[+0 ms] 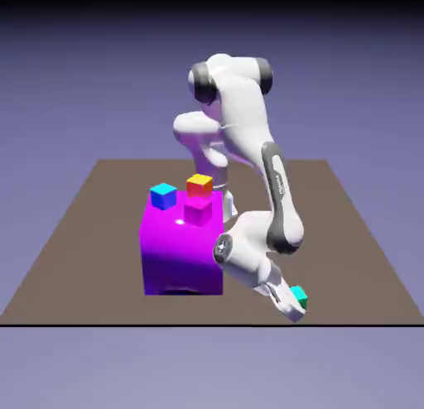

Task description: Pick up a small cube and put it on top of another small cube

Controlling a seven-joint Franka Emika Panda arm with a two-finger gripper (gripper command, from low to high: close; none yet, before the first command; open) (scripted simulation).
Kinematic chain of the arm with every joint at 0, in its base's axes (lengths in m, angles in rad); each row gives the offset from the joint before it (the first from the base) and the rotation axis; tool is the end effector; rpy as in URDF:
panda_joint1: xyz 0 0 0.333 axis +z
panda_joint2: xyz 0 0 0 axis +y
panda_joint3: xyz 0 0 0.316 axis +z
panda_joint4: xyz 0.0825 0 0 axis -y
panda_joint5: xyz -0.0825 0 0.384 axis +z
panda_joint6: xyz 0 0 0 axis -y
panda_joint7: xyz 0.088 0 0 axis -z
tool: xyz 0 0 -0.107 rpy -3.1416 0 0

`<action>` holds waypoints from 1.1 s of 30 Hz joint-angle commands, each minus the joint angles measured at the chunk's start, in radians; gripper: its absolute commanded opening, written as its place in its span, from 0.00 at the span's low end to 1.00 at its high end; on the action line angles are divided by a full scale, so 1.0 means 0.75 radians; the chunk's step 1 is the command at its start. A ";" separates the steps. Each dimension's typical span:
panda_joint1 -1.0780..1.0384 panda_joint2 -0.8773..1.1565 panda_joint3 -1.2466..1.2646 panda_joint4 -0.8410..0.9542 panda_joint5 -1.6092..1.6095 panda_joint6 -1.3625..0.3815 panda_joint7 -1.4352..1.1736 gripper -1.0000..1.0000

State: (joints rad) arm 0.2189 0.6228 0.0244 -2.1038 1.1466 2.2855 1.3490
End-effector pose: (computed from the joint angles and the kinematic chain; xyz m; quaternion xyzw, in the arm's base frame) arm 0.5073 0.1486 0.0950 -0.4653 0.8007 0.3648 0.0966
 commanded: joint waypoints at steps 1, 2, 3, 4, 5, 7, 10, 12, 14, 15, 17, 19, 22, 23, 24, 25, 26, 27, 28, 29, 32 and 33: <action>0.000 0.000 0.000 0.000 0.000 0.000 0.000 0.00; -0.048 -0.001 0.044 -0.006 -0.034 0.011 0.020 0.00; -0.097 -0.001 0.088 -0.012 -0.068 0.022 0.041 0.00; -0.145 -0.002 0.132 -0.018 -0.102 0.033 0.061 0.00; -0.193 -0.002 0.176 -0.024 -0.136 0.043 0.081 0.00; -0.290 -0.003 0.264 -0.036 -0.204 0.065 0.122 0.00; -0.435 -0.005 0.396 -0.054 -0.306 0.098 0.183 0.00; -0.531 -0.006 0.484 -0.066 -0.374 0.119 0.224 0.00; -0.628 -0.007 0.572 -0.078 -0.442 0.141 0.265 0.00; -0.676 -0.008 0.616 -0.084 -0.476 0.152 0.285 0.00; -0.773 -0.009 0.704 -0.097 -0.544 0.173 0.326 0.00; -0.869 -0.010 0.792 -0.109 -0.612 0.195 0.366 0.00; -1.014 -0.034 0.895 -0.104 -0.681 0.200 0.386 0.00; -1.062 -0.069 0.895 -0.074 -0.666 0.169 0.342 0.00; -1.101 -0.106 0.891 -0.050 -0.659 0.134 0.295 0.00; -1.112 -0.152 0.875 -0.040 -0.673 0.088 0.237 0.00; -1.123 -0.199 0.858 -0.029 -0.687 0.043 0.179 0.00; -1.134 -0.245 0.842 -0.019 -0.702 -0.003 0.121 0.00; -1.145 -0.291 0.825 -0.008 -0.716 -0.048 0.063 0.00; -1.155 -0.337 0.809 0.002 -0.731 -0.094 0.005 0.00; -1.072 -0.475 0.724 -0.028 -0.849 -0.238 -0.169 0.00; -1.030 -0.521 0.691 -0.046 -0.898 -0.287 -0.227 0.00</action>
State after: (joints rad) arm -0.5534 0.2323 0.5426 -2.1382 0.4768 2.0709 1.1773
